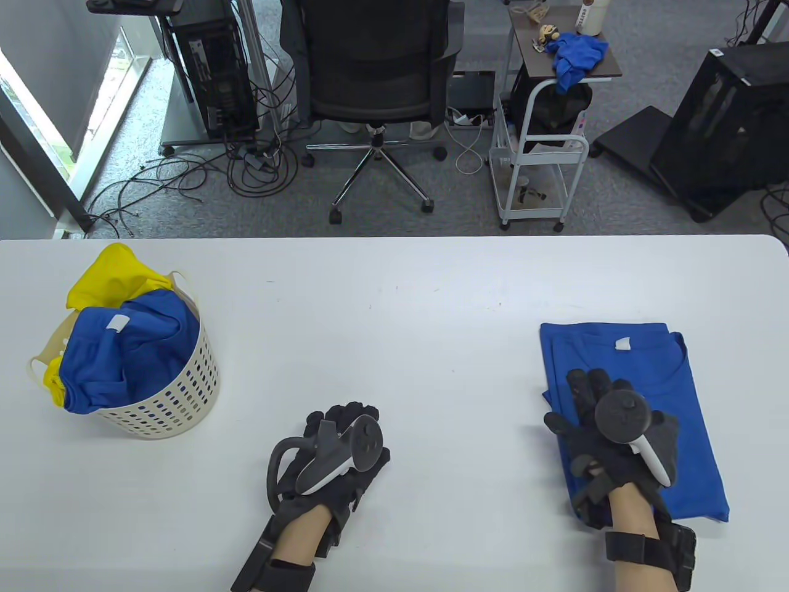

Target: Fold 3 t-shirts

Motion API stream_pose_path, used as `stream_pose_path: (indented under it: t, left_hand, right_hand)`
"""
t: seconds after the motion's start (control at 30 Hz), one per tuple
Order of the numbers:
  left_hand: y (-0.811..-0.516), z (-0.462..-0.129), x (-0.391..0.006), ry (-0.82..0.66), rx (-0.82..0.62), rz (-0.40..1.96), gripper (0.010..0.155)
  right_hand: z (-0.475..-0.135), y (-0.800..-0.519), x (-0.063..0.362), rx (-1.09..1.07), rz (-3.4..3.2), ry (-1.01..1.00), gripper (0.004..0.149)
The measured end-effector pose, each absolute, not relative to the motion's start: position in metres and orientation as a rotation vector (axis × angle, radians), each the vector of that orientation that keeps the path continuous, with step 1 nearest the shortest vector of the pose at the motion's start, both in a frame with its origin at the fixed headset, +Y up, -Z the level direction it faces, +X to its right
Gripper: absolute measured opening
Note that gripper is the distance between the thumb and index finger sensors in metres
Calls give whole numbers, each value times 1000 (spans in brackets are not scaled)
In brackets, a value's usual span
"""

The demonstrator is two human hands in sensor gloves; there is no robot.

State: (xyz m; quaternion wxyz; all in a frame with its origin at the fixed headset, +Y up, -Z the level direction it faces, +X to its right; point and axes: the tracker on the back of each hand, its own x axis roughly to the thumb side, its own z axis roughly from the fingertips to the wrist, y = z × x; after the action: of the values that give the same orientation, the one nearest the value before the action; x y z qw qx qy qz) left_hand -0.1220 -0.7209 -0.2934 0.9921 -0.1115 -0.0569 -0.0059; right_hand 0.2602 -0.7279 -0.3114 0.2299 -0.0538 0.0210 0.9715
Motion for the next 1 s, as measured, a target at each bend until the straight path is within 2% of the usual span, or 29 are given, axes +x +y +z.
stream_pose_path:
  t: [0.23, 0.3, 0.4, 0.5, 0.7, 0.83, 1.0]
  left_hand:
    - [-715, -299, -131, -70, -219, 18, 68]
    - [-700, -307, -136, -34, -199, 0, 67]
    - [-669, -315, -149, 8, -143, -69, 65]
    - [-625, -322, -181, 105, -69, -119, 66]
    - [-569, -320, -258, 319, -14, -203, 55]
    - [-557, -313, -304, 454, -14, -342, 47]
    - [-566, -305, -342, 559, -66, -444, 50]
  right_hand:
    - [-306, -726, 221, 64, 2743, 61, 73]
    - [-304, -722, 214, 91, 2754, -24, 70]
    - [-302, -718, 210, 136, 2742, -33, 69]
    - [-300, -715, 208, 164, 2727, -44, 69]
    - [-300, -712, 211, 161, 2705, -51, 69]
    - [-300, -712, 213, 156, 2697, -53, 68]
    - [-300, -713, 213, 152, 2705, -41, 67]
